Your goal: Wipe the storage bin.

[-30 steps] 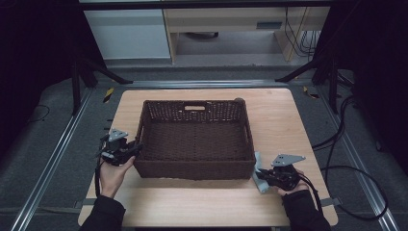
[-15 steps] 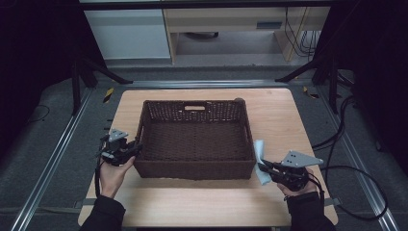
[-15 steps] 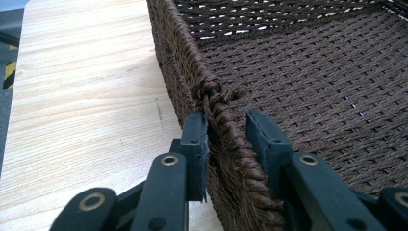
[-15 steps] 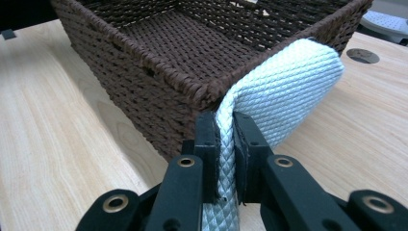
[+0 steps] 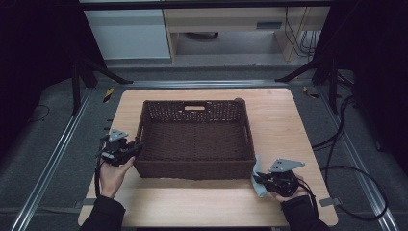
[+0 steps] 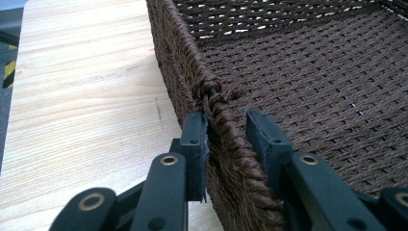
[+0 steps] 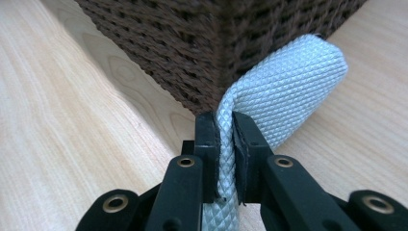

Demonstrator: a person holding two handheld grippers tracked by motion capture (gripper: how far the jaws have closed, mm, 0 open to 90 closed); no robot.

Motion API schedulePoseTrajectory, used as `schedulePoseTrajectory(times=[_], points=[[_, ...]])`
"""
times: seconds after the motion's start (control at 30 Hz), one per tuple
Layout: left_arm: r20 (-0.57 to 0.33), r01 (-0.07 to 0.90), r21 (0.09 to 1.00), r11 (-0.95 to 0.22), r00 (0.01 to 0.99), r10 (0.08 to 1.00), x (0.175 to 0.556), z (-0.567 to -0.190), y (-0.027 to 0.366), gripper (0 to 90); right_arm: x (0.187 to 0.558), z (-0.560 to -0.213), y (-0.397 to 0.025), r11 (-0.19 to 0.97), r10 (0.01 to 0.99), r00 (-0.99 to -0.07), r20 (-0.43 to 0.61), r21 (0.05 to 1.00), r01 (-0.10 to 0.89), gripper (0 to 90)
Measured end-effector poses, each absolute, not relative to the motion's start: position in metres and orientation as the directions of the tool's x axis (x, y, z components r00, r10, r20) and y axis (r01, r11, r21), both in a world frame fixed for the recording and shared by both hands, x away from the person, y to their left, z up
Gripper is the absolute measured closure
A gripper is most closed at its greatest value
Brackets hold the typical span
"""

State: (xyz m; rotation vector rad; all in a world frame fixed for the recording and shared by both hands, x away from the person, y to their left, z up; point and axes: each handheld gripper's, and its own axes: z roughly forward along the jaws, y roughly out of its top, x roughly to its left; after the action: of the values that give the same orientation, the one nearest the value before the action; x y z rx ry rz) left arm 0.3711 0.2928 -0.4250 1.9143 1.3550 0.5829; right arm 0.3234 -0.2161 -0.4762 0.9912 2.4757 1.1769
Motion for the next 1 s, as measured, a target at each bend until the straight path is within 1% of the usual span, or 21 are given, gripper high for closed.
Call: schedulePoseTrajectory(times=[0.2,0.3,0.4,0.53,0.73,0.83,1.0], points=[[-0.036,0.617,0.761,-0.201,0.349,0.936,0.371,-0.425,0.293,68.8,0.308,-0.432,-0.226,0.349,0.665,-0.746,0.039,0.867,0.356,82.2],[-0.036,0.616,0.761,-0.201,0.350,0.936,0.371,-0.425,0.293,68.8,0.303,-0.424,-0.224,0.347,0.658,-0.753,0.024,0.877,0.331,82.2],[-0.035,0.616,0.761,-0.202,0.350,0.936,0.371,-0.425,0.293,68.8,0.304,-0.437,-0.219,0.387,0.652,-0.757,0.026,0.848,0.363,82.3],[-0.036,0.616,0.761,-0.202,0.351,0.936,0.371,-0.425,0.293,68.7,0.310,-0.461,-0.216,0.447,0.661,-0.749,0.037,0.783,0.433,82.2],[-0.038,0.617,0.761,-0.201,0.351,0.935,0.371,-0.425,0.293,68.5,0.319,-0.478,-0.217,0.470,0.670,-0.739,0.070,0.731,0.495,82.2],[-0.039,0.615,0.763,-0.201,0.354,0.935,0.372,-0.425,0.294,68.4,0.319,-0.473,-0.221,0.447,0.681,-0.729,0.066,0.751,0.485,82.1],[-0.039,0.613,0.764,-0.201,0.354,0.934,0.372,-0.426,0.294,68.2,0.323,-0.465,-0.248,0.343,0.773,-0.632,0.059,0.799,0.494,82.0]])
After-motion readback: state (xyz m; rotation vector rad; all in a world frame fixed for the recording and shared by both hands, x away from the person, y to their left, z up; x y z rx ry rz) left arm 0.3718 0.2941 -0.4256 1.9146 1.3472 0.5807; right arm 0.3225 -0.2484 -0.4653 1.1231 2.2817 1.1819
